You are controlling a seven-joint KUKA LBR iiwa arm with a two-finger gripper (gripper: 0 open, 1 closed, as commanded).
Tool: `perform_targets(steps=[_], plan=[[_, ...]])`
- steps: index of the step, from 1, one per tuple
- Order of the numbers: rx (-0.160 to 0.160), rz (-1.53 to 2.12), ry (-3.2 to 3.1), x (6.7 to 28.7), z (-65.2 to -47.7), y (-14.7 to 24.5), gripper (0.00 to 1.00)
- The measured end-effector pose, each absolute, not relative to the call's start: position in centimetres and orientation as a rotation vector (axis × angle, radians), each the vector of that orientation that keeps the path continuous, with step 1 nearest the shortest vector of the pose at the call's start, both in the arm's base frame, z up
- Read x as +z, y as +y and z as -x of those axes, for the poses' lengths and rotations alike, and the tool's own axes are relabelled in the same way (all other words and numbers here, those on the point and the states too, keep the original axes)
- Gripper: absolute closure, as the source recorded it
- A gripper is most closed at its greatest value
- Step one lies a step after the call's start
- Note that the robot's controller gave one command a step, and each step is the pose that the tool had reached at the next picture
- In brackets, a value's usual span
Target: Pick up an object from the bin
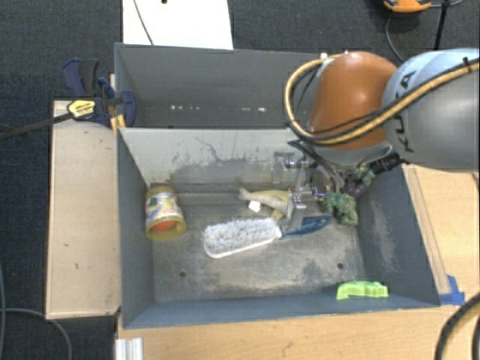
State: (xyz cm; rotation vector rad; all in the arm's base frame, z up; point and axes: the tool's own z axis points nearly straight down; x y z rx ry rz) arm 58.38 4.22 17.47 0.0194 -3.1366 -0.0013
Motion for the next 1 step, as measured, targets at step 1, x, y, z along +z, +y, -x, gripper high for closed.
perform_targets(steps=[1], plan=[[-0.002,-0.016,-3.145,17.97,-58.55,4.19,1.00]])
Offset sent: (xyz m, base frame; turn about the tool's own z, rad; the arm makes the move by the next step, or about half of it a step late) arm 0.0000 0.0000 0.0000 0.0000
